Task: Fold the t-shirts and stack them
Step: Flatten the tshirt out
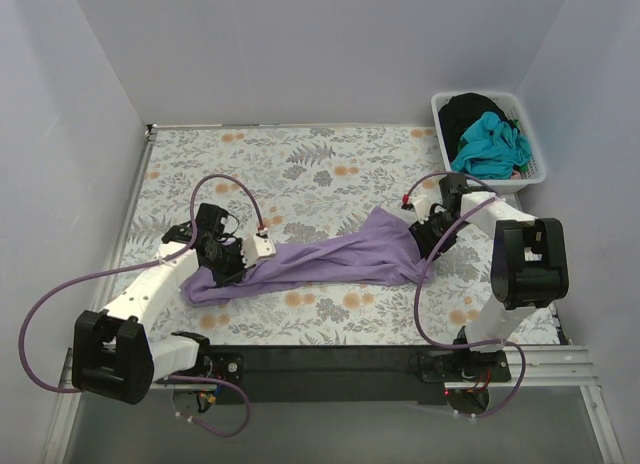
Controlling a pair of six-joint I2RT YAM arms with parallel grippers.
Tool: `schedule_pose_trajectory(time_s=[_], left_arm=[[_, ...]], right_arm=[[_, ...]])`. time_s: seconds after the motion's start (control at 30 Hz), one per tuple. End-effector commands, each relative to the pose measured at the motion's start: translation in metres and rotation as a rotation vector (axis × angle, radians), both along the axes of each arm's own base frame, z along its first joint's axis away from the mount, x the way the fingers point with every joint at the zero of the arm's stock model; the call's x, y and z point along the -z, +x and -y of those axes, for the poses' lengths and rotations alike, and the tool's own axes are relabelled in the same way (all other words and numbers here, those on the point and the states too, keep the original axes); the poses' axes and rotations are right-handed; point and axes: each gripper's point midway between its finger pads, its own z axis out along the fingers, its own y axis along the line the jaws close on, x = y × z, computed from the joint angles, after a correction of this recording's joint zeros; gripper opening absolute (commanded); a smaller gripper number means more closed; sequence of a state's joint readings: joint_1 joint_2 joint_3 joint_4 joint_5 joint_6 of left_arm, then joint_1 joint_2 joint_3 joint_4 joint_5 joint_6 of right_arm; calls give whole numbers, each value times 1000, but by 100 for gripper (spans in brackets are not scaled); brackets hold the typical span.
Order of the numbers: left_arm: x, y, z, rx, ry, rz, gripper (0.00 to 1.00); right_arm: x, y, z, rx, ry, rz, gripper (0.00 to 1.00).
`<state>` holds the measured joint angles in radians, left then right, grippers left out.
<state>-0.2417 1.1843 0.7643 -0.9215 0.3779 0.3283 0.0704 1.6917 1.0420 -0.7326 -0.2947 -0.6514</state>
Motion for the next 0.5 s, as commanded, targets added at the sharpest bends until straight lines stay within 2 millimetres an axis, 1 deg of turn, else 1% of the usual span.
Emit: schedule_pose_trajectory(time_s=[0.0, 0.07, 0.13, 0.17, 0.2, 0.23, 0.27, 0.33, 0.37, 0.43, 0.47], left_arm=[[-14, 16, 4, -11, -21, 58, 0], [-13, 15, 4, -15, -19, 50, 0], [-11, 15, 3, -16, -16, 51, 0], [-11, 15, 3, -18, -15, 54, 0], [-10, 14, 3, -18, -15, 54, 0], [-11, 15, 3, -20, -14, 57, 0], [-9, 14, 2, -23, -13, 50, 0], [-9, 13, 2, -23, -13, 49, 0], [-9, 14, 2, -25, -13, 52, 0], [-9, 14, 1, -28, -8, 54, 0], [-9, 15, 1, -30, -8, 57, 0]], right_arm=[[9, 3, -1, 17, -47, 38, 49], [10, 1, -6, 18, -44, 36, 53], [13, -2, -9, 4, -70, 42, 53], [14, 3, -8, 3, -89, 75, 53], [17, -2, -7, 14, -110, 76, 53], [19, -1, -4, 14, -150, 94, 53], [20, 2, -4, 19, -157, 108, 55], [24, -3, -3, 22, -167, 94, 56], [26, -6, -4, 19, -160, 83, 50], [33, -15, -6, -4, -147, 51, 31], [34, -18, -6, -9, -148, 40, 11]])
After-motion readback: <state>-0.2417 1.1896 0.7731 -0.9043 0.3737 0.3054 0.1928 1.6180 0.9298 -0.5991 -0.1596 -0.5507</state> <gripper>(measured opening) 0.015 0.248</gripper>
